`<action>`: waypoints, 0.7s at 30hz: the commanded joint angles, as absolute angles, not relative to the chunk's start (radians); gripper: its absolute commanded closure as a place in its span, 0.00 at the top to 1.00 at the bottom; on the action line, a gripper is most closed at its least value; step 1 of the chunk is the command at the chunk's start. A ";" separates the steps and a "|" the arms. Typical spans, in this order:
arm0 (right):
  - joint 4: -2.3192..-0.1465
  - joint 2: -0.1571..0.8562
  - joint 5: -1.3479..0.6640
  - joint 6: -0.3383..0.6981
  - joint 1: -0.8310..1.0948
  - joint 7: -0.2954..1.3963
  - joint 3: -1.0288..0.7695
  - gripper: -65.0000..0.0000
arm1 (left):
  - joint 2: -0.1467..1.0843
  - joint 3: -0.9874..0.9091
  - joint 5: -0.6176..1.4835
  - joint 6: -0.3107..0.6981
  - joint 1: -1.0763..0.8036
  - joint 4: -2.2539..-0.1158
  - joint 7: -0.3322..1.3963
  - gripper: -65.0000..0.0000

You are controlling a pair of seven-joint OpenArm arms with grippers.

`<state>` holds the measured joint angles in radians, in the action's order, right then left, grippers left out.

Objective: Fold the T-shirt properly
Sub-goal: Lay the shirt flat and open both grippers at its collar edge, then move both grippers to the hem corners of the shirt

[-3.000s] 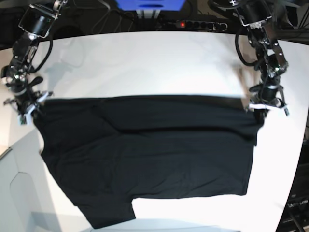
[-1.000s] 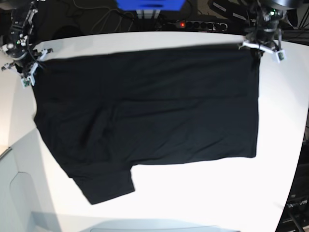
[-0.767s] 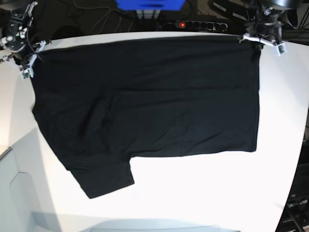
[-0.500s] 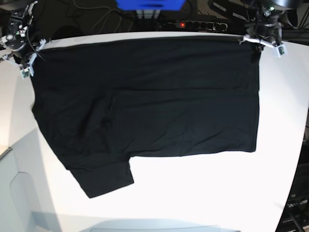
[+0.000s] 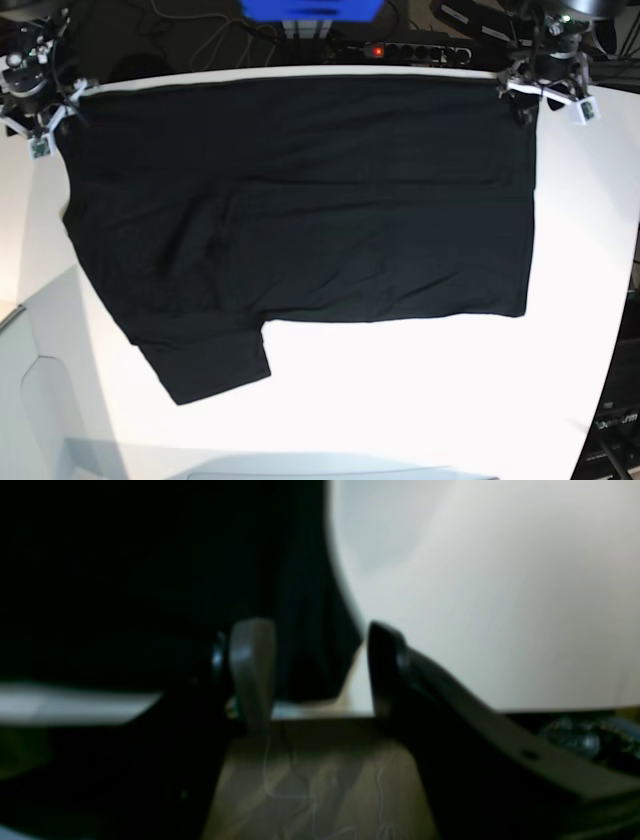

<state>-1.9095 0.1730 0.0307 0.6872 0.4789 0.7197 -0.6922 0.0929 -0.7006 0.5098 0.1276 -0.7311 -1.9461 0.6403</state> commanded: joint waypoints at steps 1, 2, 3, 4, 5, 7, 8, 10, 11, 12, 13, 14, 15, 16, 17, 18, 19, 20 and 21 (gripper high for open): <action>-1.934 0.179 0.028 0.698 0.460 0.697 -0.717 0.51 | 0.099 -0.727 0.512 0.125 -0.739 -1.977 0.621 0.61; -1.937 0.173 0.028 0.698 0.440 0.697 -0.733 0.51 | 0.097 -0.739 0.512 0.125 -0.734 -1.986 0.621 0.61; -1.936 0.171 0.028 0.698 0.418 0.697 -0.743 0.51 | 0.097 -0.753 0.513 0.125 -0.728 -1.992 0.619 0.61; -1.934 0.174 0.027 0.698 0.397 0.697 -0.743 0.51 | 0.097 -0.762 0.513 0.125 -0.713 -1.998 0.616 0.61; -1.933 0.174 0.027 0.698 0.369 0.697 -0.737 0.51 | 0.097 -0.773 0.513 0.125 -0.691 -2.000 0.619 0.61; -1.925 0.173 0.027 0.698 0.308 0.697 -0.733 0.51 | 0.101 -0.800 0.510 0.125 -0.641 -1.998 0.621 0.61; -1.917 0.173 0.027 0.698 0.269 0.697 -0.717 0.51 | 0.102 -0.806 0.506 0.125 -0.608 -1.997 0.621 0.61; -1.886 0.176 0.028 0.698 0.185 0.697 -0.670 0.51 | 0.104 -0.814 0.503 0.125 -0.527 -1.994 0.621 0.61; -1.867 0.177 0.030 0.698 0.150 0.697 -0.651 0.51 | 0.105 -0.814 0.501 0.125 -0.492 -1.994 0.621 0.61; -1.842 0.177 0.041 0.698 0.113 0.697 -0.631 0.51 | 0.105 -0.814 0.501 0.125 -0.458 -1.992 0.622 0.61; -1.805 0.177 0.065 0.698 0.059 0.694 -0.601 0.51 | 0.105 -0.811 0.501 0.125 -0.420 -1.992 0.622 0.61; -1.765 0.177 0.102 0.698 0.005 0.693 -0.572 0.51 | 0.105 -0.808 0.501 0.125 -0.378 -1.991 0.622 0.61; -1.725 0.174 0.131 0.698 -0.041 0.688 -0.553 0.51 | 0.105 -0.806 0.501 0.125 -0.344 -1.982 0.622 0.61; -1.678 0.171 0.156 0.698 -0.088 0.687 -0.538 0.51 | 0.105 -0.805 0.501 0.125 -0.309 -1.965 0.622 0.61; -1.626 0.171 0.173 0.698 -0.137 0.685 -0.524 0.51 | 0.105 -0.796 0.501 0.125 -0.269 -1.943 0.622 0.61; -1.560 0.171 0.188 0.698 -0.189 0.685 -0.507 0.51 | 0.105 -0.782 0.496 0.125 -0.226 -1.914 0.622 0.61; -1.494 0.171 0.200 0.698 -0.246 0.682 -0.496 0.51 | 0.107 -0.769 0.479 0.125 -0.191 -1.885 0.622 0.61; -1.428 0.171 0.217 0.698 -0.300 0.661 -0.495 0.51 | 0.116 -0.754 0.450 0.125 -0.154 -1.854 0.622 0.61; -1.369 0.171 0.232 0.698 -0.343 0.630 -0.496 0.51 | 0.125 -0.727 0.409 0.125 -0.114 -1.817 0.621 0.61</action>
